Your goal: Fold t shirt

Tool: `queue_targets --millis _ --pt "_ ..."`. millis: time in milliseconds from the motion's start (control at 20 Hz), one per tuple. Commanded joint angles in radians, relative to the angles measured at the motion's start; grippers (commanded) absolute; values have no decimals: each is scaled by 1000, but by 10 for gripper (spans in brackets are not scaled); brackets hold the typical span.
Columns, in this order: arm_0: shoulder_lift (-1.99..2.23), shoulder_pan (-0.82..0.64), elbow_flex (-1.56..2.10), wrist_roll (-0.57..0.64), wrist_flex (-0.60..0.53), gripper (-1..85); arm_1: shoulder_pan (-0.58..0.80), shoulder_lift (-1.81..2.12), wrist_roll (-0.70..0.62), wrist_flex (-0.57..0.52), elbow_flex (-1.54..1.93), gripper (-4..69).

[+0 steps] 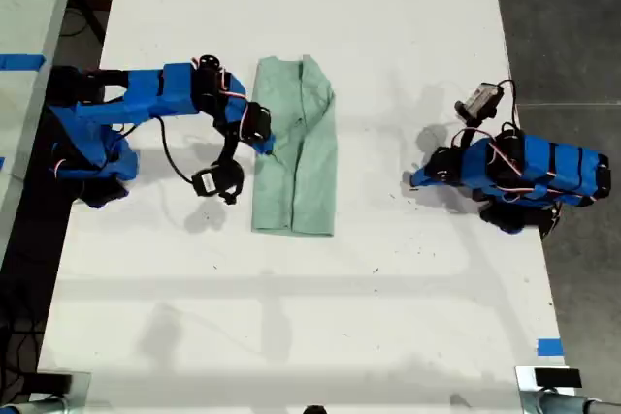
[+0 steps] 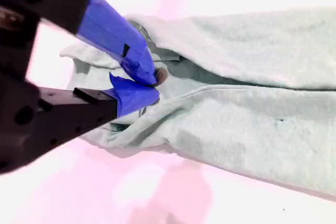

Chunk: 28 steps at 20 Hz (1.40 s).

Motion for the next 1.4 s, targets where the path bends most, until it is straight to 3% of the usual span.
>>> queue_targets --millis 0,300,450,550,700,1350 --pt "354 -5 360 -34 -206 -1 8 12 -26 8 38 -16" --pt "962 -31 1155 -114 -595 -1 8 12 -25 8 38 -16" --pt "1218 -81 1442 -130 -670 -1 9 12 -23 8 40 -16" --pt "1460 -97 1595 -133 -646 -1 9 12 -21 8 40 -16" --pt "1907 -104 1703 -170 -370 -1 9 12 -12 3 43 -16" --pt "1901 -89 1706 -170 -388 -1 9 14 2 2 44 -16"
